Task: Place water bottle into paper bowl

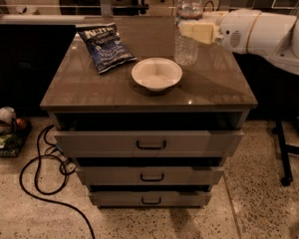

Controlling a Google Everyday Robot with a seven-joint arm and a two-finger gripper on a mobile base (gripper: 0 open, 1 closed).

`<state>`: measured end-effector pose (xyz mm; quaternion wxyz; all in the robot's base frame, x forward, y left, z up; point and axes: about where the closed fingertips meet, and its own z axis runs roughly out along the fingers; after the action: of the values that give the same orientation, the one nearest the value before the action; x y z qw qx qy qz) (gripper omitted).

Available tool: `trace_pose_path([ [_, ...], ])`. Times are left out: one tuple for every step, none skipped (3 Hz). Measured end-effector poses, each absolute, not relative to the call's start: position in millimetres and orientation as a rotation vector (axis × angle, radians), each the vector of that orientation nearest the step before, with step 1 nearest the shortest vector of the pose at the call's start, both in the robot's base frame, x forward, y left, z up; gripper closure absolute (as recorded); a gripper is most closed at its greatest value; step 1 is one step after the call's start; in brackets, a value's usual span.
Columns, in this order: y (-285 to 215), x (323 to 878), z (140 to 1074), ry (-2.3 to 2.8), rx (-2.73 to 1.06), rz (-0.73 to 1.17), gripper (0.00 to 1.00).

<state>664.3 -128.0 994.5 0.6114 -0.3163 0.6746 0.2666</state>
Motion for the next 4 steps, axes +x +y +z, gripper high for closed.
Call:
trace_pose_path([
  [-105, 659, 961, 1.576, -0.775, 0.659, 1.00],
  [-94, 656, 957, 1.549, -0.796, 0.651, 1.00],
  [-85, 656, 964, 1.517, -0.814, 0.637, 1.00],
  [-78, 657, 967, 1.498, -0.822, 0.641, 1.00],
])
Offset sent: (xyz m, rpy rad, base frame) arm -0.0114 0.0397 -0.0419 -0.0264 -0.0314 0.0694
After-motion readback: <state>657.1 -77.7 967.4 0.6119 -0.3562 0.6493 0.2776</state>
